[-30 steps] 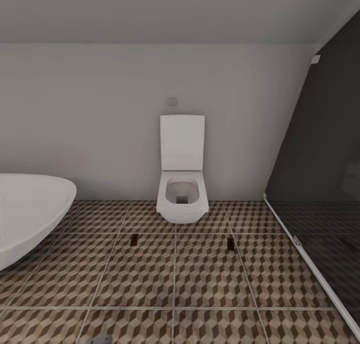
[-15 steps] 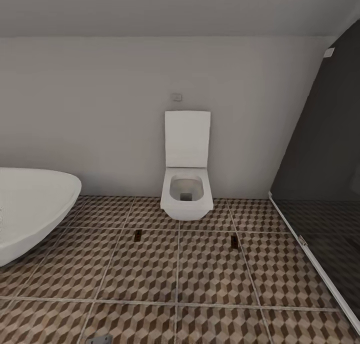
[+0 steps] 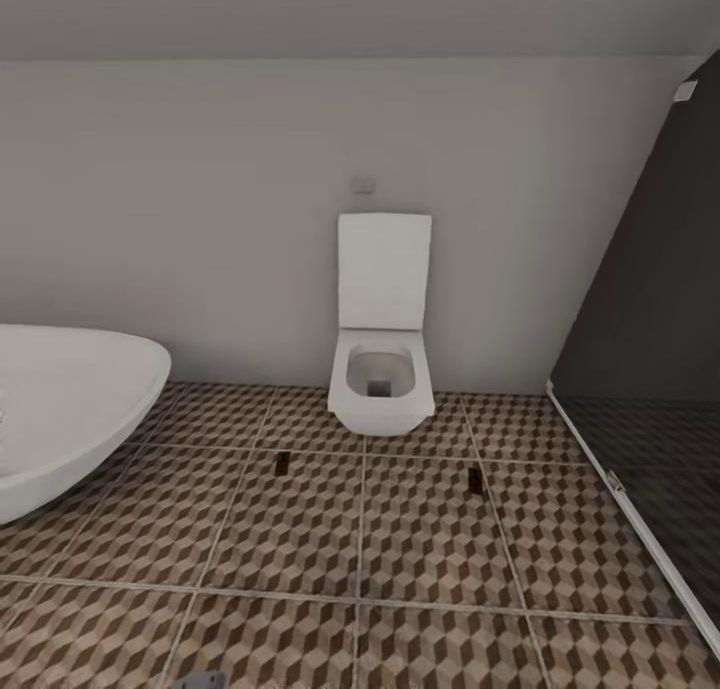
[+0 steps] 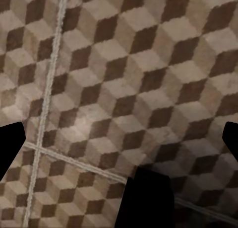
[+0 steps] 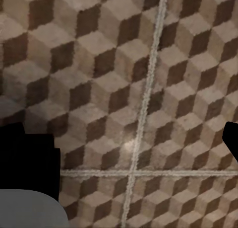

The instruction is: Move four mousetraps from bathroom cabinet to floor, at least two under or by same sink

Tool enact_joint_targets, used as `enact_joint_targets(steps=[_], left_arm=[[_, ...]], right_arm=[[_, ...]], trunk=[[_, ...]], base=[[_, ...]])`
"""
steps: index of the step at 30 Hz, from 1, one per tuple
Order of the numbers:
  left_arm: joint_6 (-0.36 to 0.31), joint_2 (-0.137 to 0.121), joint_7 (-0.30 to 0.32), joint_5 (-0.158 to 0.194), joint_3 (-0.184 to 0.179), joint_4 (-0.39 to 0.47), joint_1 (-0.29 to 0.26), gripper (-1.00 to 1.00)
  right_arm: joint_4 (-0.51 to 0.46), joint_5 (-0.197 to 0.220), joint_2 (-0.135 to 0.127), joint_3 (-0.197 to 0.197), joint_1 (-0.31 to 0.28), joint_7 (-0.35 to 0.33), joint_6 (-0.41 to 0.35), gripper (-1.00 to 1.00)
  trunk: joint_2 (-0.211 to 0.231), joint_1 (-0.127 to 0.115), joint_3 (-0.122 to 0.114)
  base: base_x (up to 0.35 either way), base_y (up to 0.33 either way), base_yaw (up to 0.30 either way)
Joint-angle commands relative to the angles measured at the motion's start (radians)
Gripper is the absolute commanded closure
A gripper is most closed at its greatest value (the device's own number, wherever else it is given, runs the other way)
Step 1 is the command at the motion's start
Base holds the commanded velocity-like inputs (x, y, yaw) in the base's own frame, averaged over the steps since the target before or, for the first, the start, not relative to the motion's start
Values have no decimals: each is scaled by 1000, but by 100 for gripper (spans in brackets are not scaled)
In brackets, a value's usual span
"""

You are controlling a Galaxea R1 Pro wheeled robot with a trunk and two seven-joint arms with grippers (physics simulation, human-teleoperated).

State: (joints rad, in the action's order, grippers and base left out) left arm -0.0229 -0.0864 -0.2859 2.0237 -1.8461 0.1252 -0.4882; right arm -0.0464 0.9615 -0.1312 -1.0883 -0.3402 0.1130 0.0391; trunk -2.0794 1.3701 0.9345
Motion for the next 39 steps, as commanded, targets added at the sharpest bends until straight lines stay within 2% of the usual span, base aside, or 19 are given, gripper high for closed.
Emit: enact_joint_targets(steps=[1,31,39], left_arm=[[-2,-1,-7,0,-4,4,-1,-100],[-2,-1,-7,0,-4,4,-1,-100],[-2,-1,-7,0,-4,4,-1,-100]], right_arm=[[-3,9,-1,-9,0,5,1,-100],[-3,8,-1,-9,1,5,1,-100],[-3,6,-2,-9,1,5,0,-100]], trunk=[[0,0,2],[0,0,49],[0,0,54]], base=[[0,0,66],[0,0,56],[0,0,3]])
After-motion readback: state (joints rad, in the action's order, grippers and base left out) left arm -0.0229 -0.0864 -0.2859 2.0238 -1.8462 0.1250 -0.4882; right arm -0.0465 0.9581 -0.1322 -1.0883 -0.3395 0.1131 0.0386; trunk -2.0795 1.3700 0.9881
